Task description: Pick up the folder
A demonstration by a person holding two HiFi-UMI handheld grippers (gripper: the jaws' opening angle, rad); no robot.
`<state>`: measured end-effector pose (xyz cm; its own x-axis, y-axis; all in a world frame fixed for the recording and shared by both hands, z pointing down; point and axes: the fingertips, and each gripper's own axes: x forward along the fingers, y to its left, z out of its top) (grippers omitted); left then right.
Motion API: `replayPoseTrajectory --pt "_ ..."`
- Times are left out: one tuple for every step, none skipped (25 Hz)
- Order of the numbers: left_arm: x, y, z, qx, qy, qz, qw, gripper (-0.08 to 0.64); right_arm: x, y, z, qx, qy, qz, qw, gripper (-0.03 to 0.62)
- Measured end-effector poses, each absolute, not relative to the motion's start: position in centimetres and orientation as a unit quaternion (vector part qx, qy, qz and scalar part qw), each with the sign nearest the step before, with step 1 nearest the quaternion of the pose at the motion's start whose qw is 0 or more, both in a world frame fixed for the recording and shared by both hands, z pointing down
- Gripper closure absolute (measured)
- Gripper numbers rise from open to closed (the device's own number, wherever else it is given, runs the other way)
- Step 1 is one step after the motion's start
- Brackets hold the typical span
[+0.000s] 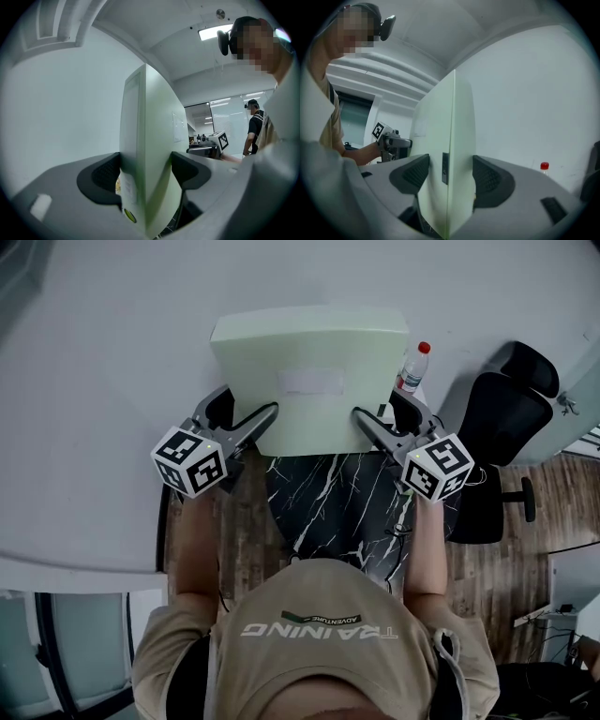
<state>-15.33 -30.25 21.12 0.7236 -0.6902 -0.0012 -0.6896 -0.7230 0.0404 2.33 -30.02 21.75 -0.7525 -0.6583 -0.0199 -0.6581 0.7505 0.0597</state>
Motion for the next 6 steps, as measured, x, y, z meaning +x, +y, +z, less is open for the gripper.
replayPoseTrajectory --pt "-15.33 -30.26 21.15 0.928 -0.372 -0.007 0.019 0.233 2.32 -30.06 21.82 0.351 -0.936 -0.03 0.002 0.321" --pt "-15.34 -30.28 21.18 0.927 -0.373 -0.006 0.019 0.233 2.31 -30.12 21.88 0.351 -0.936 -0.03 0.003 0.321" --pt "-15.37 -30.33 21.2 0.927 -0.374 -0.005 0.018 0.233 2.28 -30.2 21.93 0.35 -0.936 -0.029 0.004 0.321" --pt "-15.4 -30.4 21.21 0.927 -0.375 -0.005 0.018 0.233 2.25 -30.29 21.96 0.349 -0.937 -0.028 0.005 0.321" --pt "-15.44 -30.48 21.22 0.927 -0.376 -0.004 0.018 0.233 2.23 -30.39 21.99 0.349 -0.937 -0.027 0.005 0.321" --pt "-15.47 -30.56 21.22 0.926 -0.376 -0.003 0.017 0.233 2.22 -30.48 22.02 0.349 -0.937 -0.026 0.005 0.321"
